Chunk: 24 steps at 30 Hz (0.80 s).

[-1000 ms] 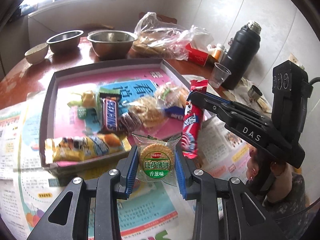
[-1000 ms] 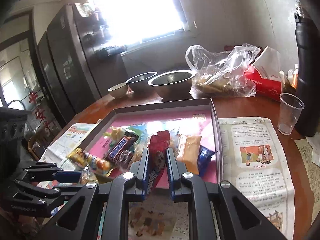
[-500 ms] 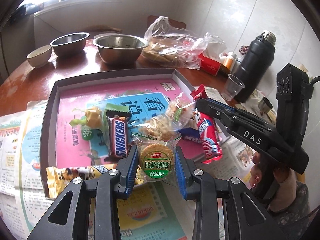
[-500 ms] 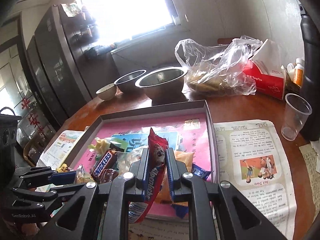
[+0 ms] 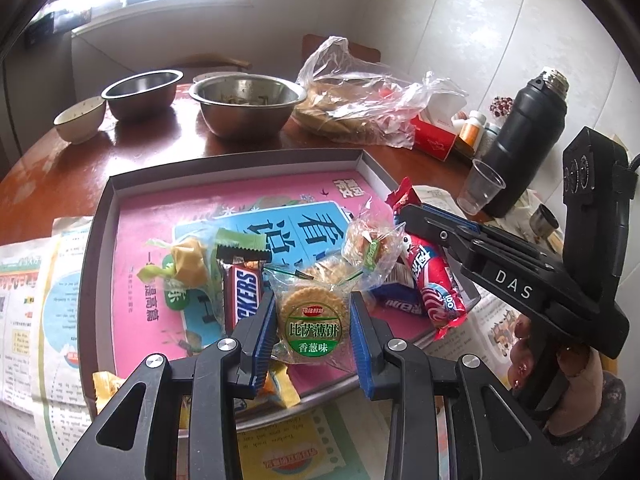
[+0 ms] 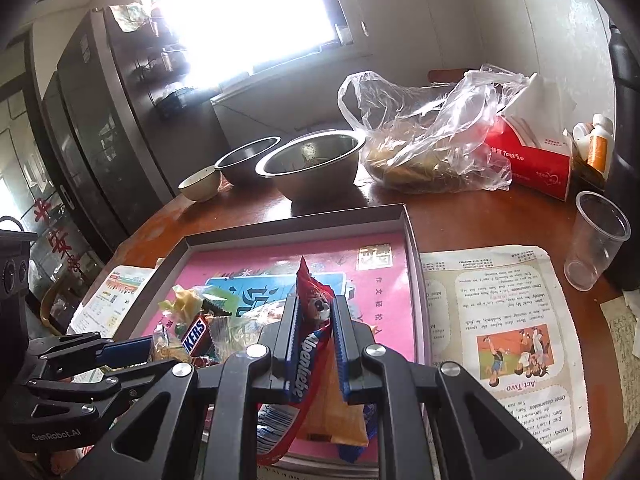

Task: Organize snacks
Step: 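Carry the cracker pack and red candy bar over the tray with both tools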

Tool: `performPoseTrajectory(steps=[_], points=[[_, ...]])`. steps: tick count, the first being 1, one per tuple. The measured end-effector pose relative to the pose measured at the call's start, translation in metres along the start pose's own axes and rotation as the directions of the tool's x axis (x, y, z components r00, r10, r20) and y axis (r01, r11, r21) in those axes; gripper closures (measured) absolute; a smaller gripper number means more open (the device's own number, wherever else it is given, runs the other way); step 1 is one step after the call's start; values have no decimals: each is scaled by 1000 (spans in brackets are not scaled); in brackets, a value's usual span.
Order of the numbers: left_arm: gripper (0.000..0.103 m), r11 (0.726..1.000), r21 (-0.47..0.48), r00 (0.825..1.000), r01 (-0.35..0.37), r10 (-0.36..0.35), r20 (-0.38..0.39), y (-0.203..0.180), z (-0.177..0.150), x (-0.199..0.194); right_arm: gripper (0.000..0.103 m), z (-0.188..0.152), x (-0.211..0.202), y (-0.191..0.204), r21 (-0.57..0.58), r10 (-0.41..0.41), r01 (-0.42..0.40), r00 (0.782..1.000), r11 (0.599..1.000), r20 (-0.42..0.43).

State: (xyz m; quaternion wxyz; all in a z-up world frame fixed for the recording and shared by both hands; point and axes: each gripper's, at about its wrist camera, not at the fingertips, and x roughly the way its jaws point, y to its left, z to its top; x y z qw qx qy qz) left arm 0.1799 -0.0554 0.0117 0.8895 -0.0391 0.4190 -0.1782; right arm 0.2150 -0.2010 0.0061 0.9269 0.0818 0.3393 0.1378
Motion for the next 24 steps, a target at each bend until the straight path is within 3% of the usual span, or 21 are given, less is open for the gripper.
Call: performPoseTrajectory(steps=[24], points=[[67, 999, -15, 999, -29, 29, 14, 4, -3, 2, 87, -8, -2, 15, -15, 2, -2, 1000, 1000, -1]])
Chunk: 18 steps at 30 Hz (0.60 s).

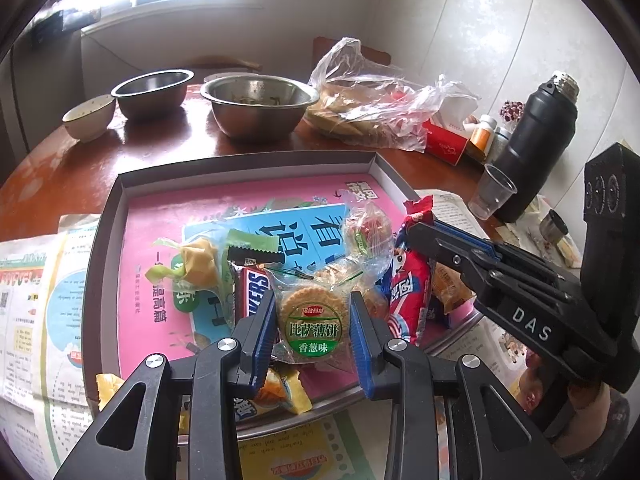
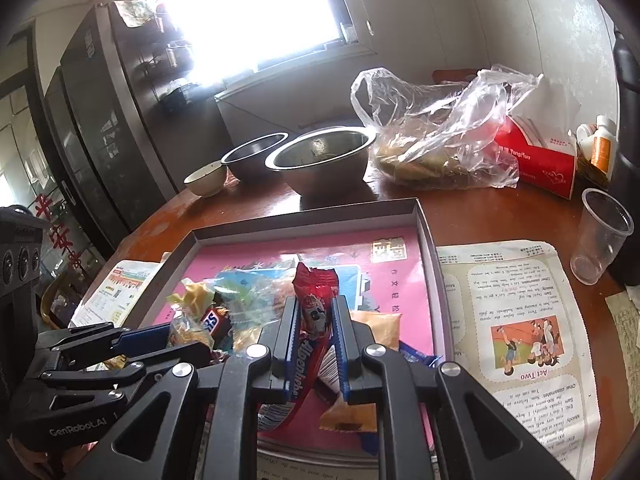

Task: Organize snacks
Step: 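Carry the cracker pack and red candy bar over the tray with both tools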

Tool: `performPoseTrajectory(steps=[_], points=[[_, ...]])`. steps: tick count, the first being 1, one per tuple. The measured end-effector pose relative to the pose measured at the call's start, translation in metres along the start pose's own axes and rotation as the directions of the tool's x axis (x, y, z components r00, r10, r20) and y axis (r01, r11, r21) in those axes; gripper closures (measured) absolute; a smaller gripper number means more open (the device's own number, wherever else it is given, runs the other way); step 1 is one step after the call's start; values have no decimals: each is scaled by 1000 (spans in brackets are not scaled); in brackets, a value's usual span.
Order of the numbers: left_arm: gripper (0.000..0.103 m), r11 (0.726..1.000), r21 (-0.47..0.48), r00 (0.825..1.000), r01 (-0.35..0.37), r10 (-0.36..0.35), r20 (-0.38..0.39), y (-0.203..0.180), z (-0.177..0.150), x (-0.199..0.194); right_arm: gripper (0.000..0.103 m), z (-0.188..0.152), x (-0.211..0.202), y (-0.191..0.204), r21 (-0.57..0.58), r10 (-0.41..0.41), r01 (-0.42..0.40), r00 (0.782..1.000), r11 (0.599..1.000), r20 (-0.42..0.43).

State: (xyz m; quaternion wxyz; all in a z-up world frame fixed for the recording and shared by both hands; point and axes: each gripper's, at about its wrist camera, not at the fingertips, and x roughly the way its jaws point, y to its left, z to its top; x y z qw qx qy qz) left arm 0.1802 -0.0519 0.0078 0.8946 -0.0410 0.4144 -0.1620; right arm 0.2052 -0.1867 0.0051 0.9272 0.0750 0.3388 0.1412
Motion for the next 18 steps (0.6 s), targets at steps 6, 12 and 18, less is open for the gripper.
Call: performPoseTrajectory(steps=[6, 12, 18], points=[[67, 1000, -3, 1000, 2, -2, 2, 0, -1, -1, 87, -9, -4, 6, -10, -13, 13, 1000, 1000, 0], [67, 1000, -7, 1000, -1, 1, 1, 1, -1, 1, 87, -21, -5, 7, -4, -24, 24, 1000, 1000, -19], [67, 1000, -4, 1000, -3, 3, -5, 0, 0, 5, 87, -29, -10, 13, -17, -26, 26, 1000, 1000, -11]])
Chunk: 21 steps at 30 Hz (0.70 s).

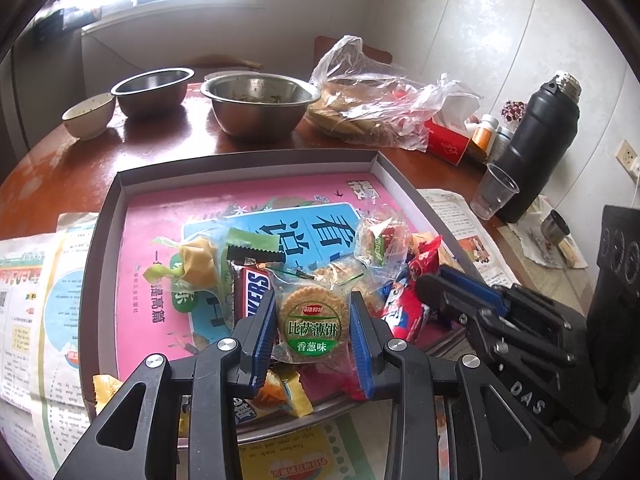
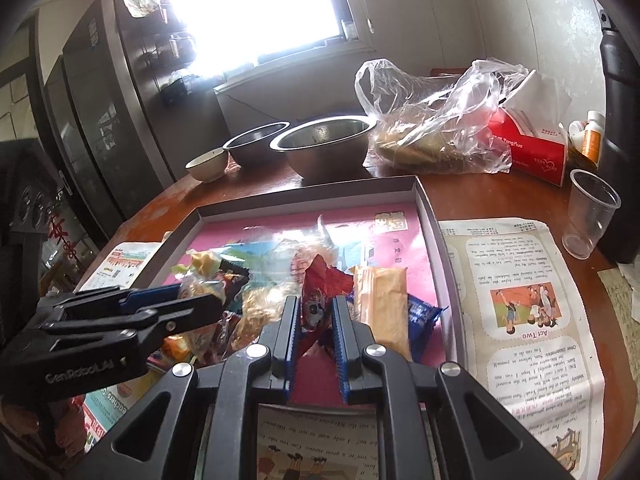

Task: Organize snacks
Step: 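Carry the cracker pack and red candy bar over the tray with both tools, then lower both held snacks into the tray and open both tools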

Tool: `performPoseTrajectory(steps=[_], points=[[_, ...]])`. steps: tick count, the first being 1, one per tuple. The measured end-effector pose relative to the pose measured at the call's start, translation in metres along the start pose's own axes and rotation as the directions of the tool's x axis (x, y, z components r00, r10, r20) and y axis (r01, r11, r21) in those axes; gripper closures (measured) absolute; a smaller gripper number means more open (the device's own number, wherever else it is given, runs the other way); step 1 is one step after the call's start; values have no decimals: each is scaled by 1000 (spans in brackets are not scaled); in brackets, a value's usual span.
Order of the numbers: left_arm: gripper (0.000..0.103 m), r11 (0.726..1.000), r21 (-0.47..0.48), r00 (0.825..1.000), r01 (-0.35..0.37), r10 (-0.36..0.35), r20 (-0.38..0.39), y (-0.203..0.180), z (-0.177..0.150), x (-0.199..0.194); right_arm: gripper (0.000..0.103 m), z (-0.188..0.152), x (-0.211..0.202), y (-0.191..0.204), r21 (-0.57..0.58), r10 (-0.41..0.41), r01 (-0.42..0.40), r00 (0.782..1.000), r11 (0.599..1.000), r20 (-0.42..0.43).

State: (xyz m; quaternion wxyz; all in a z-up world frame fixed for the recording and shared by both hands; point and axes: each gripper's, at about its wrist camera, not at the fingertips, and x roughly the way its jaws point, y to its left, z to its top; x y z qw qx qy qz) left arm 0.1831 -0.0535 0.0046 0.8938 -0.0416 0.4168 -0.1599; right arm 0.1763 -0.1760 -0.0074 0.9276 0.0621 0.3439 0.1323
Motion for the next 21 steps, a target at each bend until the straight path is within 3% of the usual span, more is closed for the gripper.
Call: performPoseTrajectory(steps=[21], points=[[67, 1000, 3, 1000, -11, 11, -11, 0, 0, 11, 87, -7, 14, -7, 11, 7, -7, 1000, 1000, -17]])
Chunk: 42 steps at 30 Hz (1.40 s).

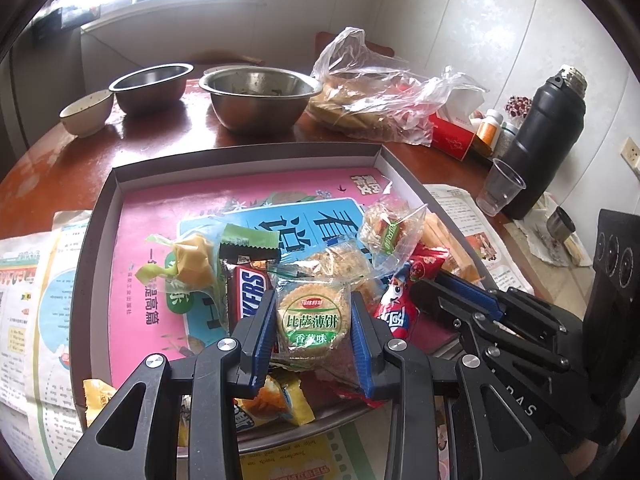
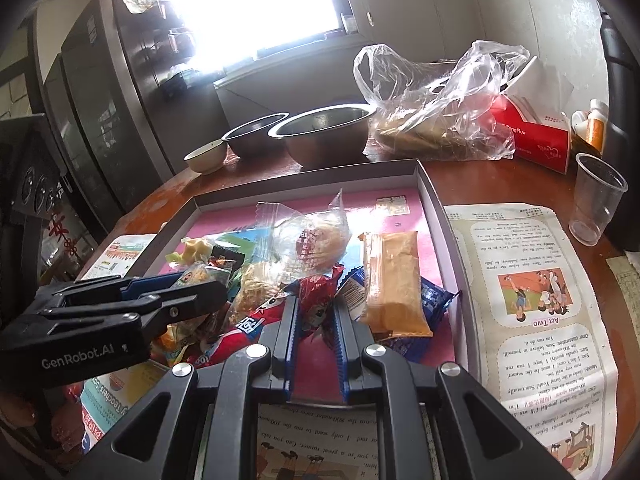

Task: Organize snacks
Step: 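Lower both held snacks into the tray and open both tools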

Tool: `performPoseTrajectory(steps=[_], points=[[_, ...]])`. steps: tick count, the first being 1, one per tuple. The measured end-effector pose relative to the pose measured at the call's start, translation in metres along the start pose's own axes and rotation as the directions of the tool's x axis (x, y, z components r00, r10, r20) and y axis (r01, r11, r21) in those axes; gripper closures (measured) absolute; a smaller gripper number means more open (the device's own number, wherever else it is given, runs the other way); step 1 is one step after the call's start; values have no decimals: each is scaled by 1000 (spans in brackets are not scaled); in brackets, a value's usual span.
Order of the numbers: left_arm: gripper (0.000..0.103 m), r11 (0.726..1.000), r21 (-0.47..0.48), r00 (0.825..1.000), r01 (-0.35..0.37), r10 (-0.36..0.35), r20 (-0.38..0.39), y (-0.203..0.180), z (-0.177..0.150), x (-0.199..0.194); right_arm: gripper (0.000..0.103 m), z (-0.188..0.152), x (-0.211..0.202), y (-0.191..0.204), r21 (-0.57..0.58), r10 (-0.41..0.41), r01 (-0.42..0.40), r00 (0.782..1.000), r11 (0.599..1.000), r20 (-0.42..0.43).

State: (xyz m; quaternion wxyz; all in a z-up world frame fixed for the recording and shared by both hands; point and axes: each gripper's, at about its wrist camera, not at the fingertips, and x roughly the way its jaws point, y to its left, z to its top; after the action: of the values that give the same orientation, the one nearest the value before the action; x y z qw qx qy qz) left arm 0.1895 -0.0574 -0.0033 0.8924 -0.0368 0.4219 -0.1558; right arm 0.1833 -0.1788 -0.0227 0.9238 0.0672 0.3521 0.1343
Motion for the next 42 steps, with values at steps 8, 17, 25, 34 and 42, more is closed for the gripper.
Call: performPoseTrajectory(steps=[8, 17, 25, 34, 42], points=[[67, 1000, -2, 1000, 1, -1, -1, 1, 0, 3, 87, 3, 1, -2, 15, -14, 14, 1000, 1000, 12], [67, 1000, -4, 1000, 1, -1, -2, 1, -1, 4, 87, 8, 4, -2, 1, -49, 49, 999, 999, 15], [67, 1000, -4, 1000, 0, 0, -4, 1, -1, 4, 82, 8, 0, -6, 35, -9, 9, 1000, 999, 14], [67, 1000, -7, 1000, 1, -1, -6, 2, -1, 5, 69, 9, -9, -3, 22, -9, 8, 999, 1000, 39], [67, 1000, -10, 1000, -1, 1, -8, 4, -2, 5, 69, 1, -6, 9, -36, -3, 3, 1000, 999, -3]])
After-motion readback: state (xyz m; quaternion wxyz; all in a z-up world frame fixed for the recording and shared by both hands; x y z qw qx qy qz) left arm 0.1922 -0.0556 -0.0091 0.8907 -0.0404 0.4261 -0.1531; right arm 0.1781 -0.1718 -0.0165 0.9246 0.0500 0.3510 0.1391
